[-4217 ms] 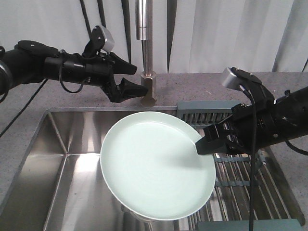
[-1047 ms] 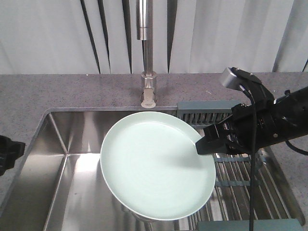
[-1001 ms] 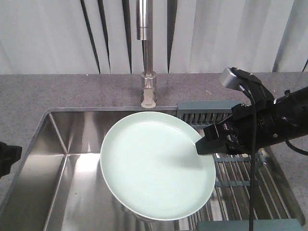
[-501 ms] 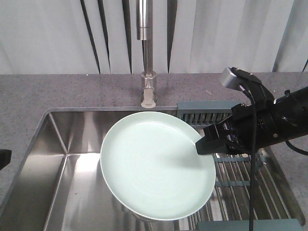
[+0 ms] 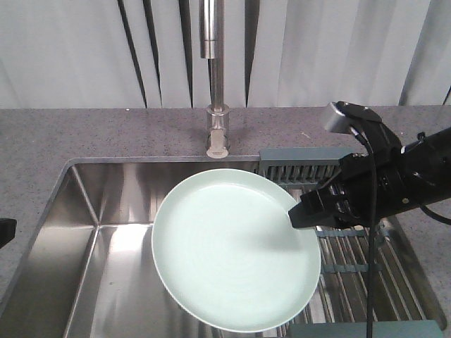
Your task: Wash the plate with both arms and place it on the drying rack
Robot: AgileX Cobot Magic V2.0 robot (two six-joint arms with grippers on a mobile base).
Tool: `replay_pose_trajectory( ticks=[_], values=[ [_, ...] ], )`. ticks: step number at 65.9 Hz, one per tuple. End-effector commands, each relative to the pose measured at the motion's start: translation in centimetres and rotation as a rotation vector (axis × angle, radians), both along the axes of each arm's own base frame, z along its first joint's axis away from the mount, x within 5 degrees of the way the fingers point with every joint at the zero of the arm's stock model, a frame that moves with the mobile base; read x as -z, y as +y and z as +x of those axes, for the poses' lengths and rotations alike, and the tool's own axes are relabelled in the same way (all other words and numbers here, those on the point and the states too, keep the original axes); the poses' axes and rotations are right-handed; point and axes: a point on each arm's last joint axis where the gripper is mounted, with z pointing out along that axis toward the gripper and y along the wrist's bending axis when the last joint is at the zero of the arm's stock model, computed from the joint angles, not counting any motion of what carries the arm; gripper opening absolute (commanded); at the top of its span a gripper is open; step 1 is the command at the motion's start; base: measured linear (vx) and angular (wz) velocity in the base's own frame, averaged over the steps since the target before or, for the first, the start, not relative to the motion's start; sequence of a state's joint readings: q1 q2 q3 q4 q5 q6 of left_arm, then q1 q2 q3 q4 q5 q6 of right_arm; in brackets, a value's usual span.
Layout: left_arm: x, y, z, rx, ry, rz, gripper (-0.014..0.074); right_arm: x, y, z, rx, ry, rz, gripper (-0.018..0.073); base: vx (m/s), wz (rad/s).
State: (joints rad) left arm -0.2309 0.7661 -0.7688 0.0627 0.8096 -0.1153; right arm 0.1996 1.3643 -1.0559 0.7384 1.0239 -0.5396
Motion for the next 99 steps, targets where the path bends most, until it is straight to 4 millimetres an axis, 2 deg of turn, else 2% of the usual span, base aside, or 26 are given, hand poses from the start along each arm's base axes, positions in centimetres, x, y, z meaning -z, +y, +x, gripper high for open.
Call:
replay_pose_trajectory(
  ticks=[1, 15, 35, 46, 61, 72, 81, 90, 99],
  values=[
    [-1.3, -0.1, 0.2, 0.001, -0.083, -0.029, 0.0585, -1.6, -0.2, 0.0, 0.013, -0.092, 0.008, -0.0007, 0.00, 0.00],
    [-1.3, -0.1, 0.2, 0.001, -0.083, -0.029, 0.0585, -1.4, -0.5, 0.5, -0.014, -0.170, -0.059, -0.0007, 0.00, 0.00],
    [-1.2, -0.1, 0.2, 0.001, -0.082, -0.028, 0.0585, -2.3, 3.4, 1.4, -0.152, -0.221, -0.108, -0.0007, 0.00, 0.00],
    [-1.2, -0.1, 0.2, 0.001, -0.082, -0.028, 0.0585, -3.1, 5.3, 3.4, -0.180, -0.241, -0.107, -0.0007, 0.00, 0.00],
    [-1.2, -0.1, 0.2, 0.001, -0.082, -0.028, 0.0585, -4.1, 6.2, 7.2, -0.160, -0.265, -0.099, -0.0007, 0.00, 0.00],
    [-1.2, -0.1, 0.2, 0.001, -0.082, -0.028, 0.0585, -5.1, 5.4, 10.0, -0.110, -0.289, -0.086, -0.0007, 0.00, 0.00],
    [-1.2, -0.1, 0.2, 0.001, -0.082, -0.028, 0.0585, -5.1, 3.4, 11.4, -0.026, -0.272, -0.082, -0.0007, 0.00, 0.00],
    [-1.2, -0.1, 0.2, 0.001, -0.082, -0.028, 0.0585, -4.9, 1.5, 11.6, 0.017, -0.241, -0.092, -0.0007, 0.00, 0.00],
    [-1.2, -0.1, 0.2, 0.001, -0.082, -0.028, 0.0585, -4.7, 0.2, 10.3, 0.064, -0.260, -0.102, -0.0006, 0.00, 0.00]
  ],
)
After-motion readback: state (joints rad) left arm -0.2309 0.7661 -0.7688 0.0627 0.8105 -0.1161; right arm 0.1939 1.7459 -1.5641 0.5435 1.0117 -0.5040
